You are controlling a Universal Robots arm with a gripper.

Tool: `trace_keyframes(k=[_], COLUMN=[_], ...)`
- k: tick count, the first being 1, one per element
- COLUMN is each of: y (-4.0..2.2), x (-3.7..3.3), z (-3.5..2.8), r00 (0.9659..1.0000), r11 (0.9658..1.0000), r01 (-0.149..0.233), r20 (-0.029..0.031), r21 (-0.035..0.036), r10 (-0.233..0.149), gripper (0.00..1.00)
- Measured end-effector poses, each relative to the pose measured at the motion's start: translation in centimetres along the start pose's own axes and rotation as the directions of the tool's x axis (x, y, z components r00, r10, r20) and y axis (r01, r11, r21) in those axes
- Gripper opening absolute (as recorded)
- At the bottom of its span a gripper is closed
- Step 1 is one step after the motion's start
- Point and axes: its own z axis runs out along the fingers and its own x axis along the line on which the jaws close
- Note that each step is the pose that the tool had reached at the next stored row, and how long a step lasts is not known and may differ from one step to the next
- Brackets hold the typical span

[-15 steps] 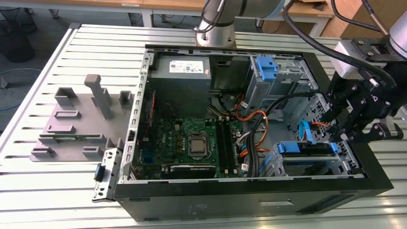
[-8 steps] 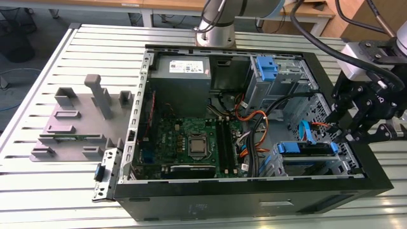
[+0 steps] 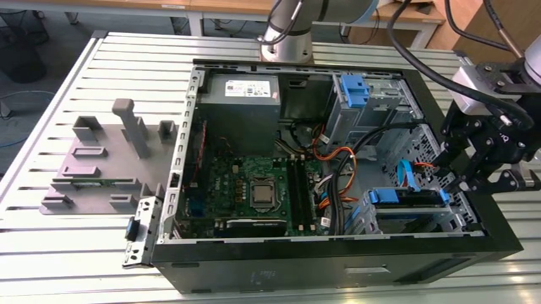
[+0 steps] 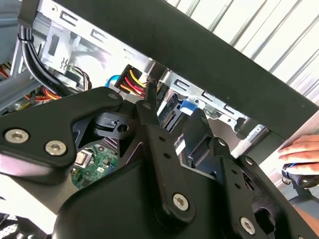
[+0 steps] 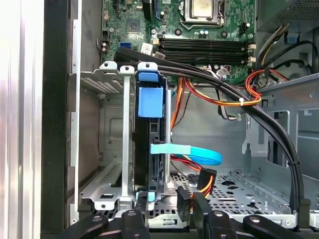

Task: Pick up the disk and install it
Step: 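Insert the second disk wire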

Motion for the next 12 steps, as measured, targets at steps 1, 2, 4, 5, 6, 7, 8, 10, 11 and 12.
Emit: trace_keyframes(k=[1,2,4,5,6,7,8,10,11,12], y=[-0.01,-0.01,-0.01,-0.01,-0.01,-0.01,-0.01,-0.01,-0.01,-0.01], x=[0.0,0.0,0.01,0.01,0.0,0.0,0.0,0.0,0.0,0.0], z=[0.02,0.05,0.07,0.07,0.08,0.08,0.08,0.08,0.09,0.09], r00=[1.0,1.0,1.0,1.0,1.0,1.0,1.0,1.0,1.0,1.0], r11=[1.0,1.0,1.0,1.0,1.0,1.0,1.0,1.0,1.0,1.0], r01=[0.0,0.0,0.0,0.0,0.0,0.0,0.0,0.0,0.0,0.0], r20=[-0.0003,-0.0003,-0.0003,-0.0003,-0.0002,-0.0002,-0.0002,-0.0002,-0.0002,-0.0002], r21=[0.0,0.0,0.0,0.0,0.0,0.0,0.0,0.0,0.0,0.0], r10=[0.0,0.0,0.0,0.0,0.0,0.0,0.0,0.0,0.0,0.0], gripper=[0.48,0.48,0.48,0.48,0.48,0.48,0.48,0.48,0.48,0.48])
